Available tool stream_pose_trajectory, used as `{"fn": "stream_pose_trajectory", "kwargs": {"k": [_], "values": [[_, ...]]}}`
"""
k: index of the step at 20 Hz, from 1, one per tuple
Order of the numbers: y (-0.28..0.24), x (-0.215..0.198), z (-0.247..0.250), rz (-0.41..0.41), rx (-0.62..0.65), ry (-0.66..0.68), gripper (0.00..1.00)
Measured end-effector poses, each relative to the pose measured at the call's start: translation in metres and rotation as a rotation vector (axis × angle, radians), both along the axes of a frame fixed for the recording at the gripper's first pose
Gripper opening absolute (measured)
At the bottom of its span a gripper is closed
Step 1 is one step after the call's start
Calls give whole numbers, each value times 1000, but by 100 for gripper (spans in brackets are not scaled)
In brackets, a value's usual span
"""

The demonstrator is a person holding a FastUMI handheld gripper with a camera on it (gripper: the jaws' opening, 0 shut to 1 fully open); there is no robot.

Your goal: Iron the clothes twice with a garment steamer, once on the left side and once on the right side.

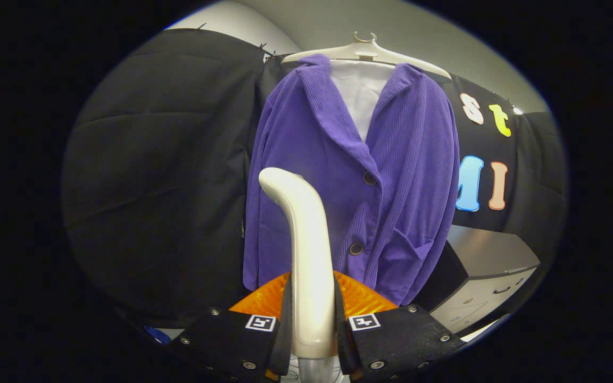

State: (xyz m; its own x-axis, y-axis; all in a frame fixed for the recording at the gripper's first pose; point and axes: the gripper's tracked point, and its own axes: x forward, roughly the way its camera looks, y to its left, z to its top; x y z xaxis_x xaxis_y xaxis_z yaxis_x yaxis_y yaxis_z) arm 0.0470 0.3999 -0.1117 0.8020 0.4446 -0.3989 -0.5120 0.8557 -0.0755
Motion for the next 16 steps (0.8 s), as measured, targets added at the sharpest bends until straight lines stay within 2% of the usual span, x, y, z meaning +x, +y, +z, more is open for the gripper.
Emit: {"fn": "stream_pose_trajectory", "kwargs": {"k": [8, 16], "values": [[-13, -15, -65, 16, -96, 63, 36], [-19, -45, -135, 47, -179, 216, 36]]}}
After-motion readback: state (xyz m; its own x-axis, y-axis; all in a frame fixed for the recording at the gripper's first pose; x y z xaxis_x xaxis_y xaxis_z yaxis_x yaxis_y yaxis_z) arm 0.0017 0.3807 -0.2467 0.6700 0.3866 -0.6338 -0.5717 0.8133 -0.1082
